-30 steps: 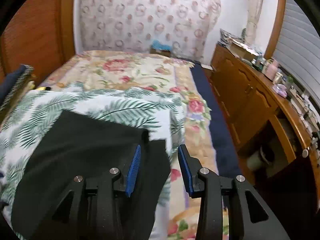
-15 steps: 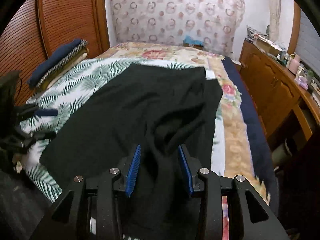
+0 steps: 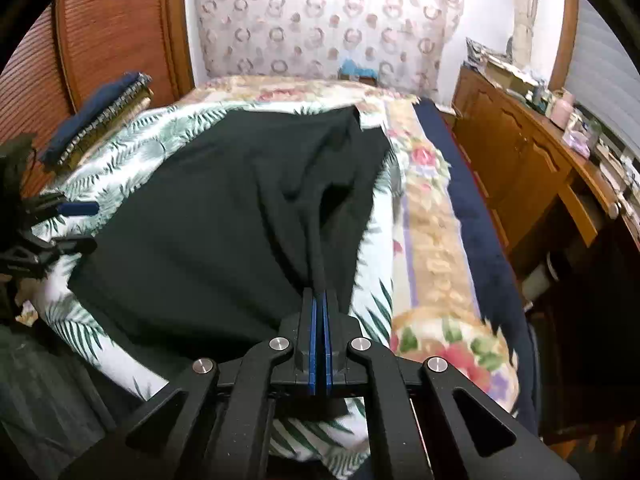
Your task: Fold small clothes
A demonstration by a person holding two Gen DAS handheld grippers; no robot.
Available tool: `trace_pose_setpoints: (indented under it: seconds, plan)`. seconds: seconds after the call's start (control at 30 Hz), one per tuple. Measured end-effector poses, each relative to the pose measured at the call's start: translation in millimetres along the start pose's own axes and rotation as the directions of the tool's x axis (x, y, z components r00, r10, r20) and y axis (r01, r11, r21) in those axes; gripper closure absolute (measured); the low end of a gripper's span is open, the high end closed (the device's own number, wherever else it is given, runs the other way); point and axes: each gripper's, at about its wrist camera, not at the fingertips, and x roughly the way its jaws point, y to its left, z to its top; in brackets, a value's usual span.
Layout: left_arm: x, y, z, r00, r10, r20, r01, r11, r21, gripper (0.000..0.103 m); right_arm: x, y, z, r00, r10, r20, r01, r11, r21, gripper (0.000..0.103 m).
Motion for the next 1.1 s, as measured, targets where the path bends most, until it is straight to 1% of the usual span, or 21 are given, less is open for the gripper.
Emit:
trace_pose_setpoints:
  seconds: [0.1, 0.2, 0.37, 0.4, 0.47, 0.5, 0.57, 0.6, 0.63, 0.67, 0.7, 0.73, 0.83, 0.9, 0.93, 1.0, 1.07, 1.1]
  plan:
    - [1.0, -3.3, -1.7, 1.000, -0.010, -0.011, 0.010, 1.000, 0.002, 0.033, 7.6, 4.3, -0.6, 0.999, -0.012, -0.033, 0.012, 1.000, -0.001, 0.101]
    - [1.1, -5.8, -4.3, 1.000, -0.011, -0.020, 0.011, 1.000, 0.006, 0.033, 5.9, 2.8, 2.0, 0.999, -0.029, -0.024, 0.029, 0.999, 0.014, 0.101]
    - [-0.3, -8.4, -6.1, 1.000, -0.016, -0.024, 0.016, 1.000, 0.009, 0.033, 5.1, 4.9, 5.2, 1.000, -0.022, 0.002, 0.022, 0.999, 0.034, 0.100]
    - [-0.5, -9.2, -6.7, 1.000, -0.016, -0.025, 0.017, 1.000, 0.010, 0.033, 6.7, 6.1, 0.9, 1.000, -0.022, 0.002, 0.022, 0.999, 0.036, 0.097]
    - [0.4, -10.2, -7.1, 0.999, -0.021, -0.030, 0.021, 1.000, 0.011, 0.033, 9.5, 6.7, -4.7, 1.000, -0.030, 0.005, 0.030, 0.999, 0.039, 0.095]
    - [1.0, -10.4, -7.3, 0.999, -0.025, -0.035, 0.026, 1.000, 0.010, 0.033, 11.1, 4.2, -7.0, 0.999, -0.036, 0.005, 0.035, 0.999, 0.039, 0.092]
    - [1.7, -12.3, -8.3, 0.999, -0.033, -0.041, 0.034, 0.999, 0.012, 0.037, 14.3, 4.0, -7.6, 0.999, -0.038, 0.008, 0.038, 0.998, 0.043, 0.086]
    - [2.1, -13.8, -9.6, 0.998, -0.041, -0.048, 0.041, 0.999, 0.013, 0.043, 13.9, 3.9, -7.6, 0.999, -0.040, 0.009, 0.040, 0.998, 0.044, 0.081]
    - [2.9, -14.8, -10.1, 0.998, -0.046, -0.054, 0.047, 0.999, 0.013, 0.045, 13.9, 3.3, -7.2, 0.999, -0.043, 0.010, 0.043, 0.998, 0.042, 0.072]
    - [3.4, -16.6, -12.1, 0.997, -0.053, -0.062, 0.054, 0.998, 0.014, 0.046, 14.6, 4.2, -7.5, 0.999, -0.045, 0.012, 0.044, 0.998, 0.041, 0.066]
    - [2.8, -17.8, -13.3, 0.997, -0.053, -0.060, 0.054, 0.998, 0.017, 0.048, 15.5, 2.5, -8.0, 0.999, -0.041, 0.013, 0.040, 0.998, 0.042, 0.055]
    - [2.0, -19.2, -14.5, 0.997, -0.053, -0.060, 0.054, 0.998, 0.021, 0.049, 17.8, 1.3, -9.5, 0.999, -0.035, 0.010, 0.035, 0.998, 0.045, 0.049]
    - [-0.2, -20.4, -16.7, 0.996, -0.065, -0.062, 0.066, 0.998, 0.016, 0.052, 30.3, -4.5, -18.3, 1.000, -0.017, -0.022, 0.018, 0.997, 0.069, 0.047]
    - [-1.6, -19.9, -18.6, 0.995, -0.074, -0.061, 0.075, 0.997, 0.012, 0.053, 36.6, -9.0, -23.6, 0.999, 0.017, -0.030, -0.014, 0.995, 0.094, 0.047]
    - [-2.1, -20.3, -19.3, 0.995, -0.078, -0.062, 0.079, 0.997, 0.012, 0.057, 38.6, -11.5, -26.1, 0.999, 0.035, -0.026, -0.032, 0.994, 0.109, 0.047]
    - [-2.9, -20.7, -20.4, 0.993, -0.097, -0.065, 0.098, 0.995, 0.008, 0.061, 36.8, -14.0, -28.6, 0.998, 0.062, -0.004, -0.061, 0.991, 0.118, 0.047]
    - [-2.8, -21.3, -20.9, 0.993, -0.102, -0.067, 0.103, 0.995, 0.008, 0.064, 35.5, -14.7, -29.6, 0.997, 0.082, 0.001, -0.082, 0.991, 0.108, 0.047]
    - [-2.2, -21.8, -21.1, 0.991, -0.114, -0.071, 0.115, 0.993, 0.006, 0.069, 34.8, -13.7, -31.1, 0.996, 0.087, 0.000, -0.086, 0.992, 0.097, 0.047]
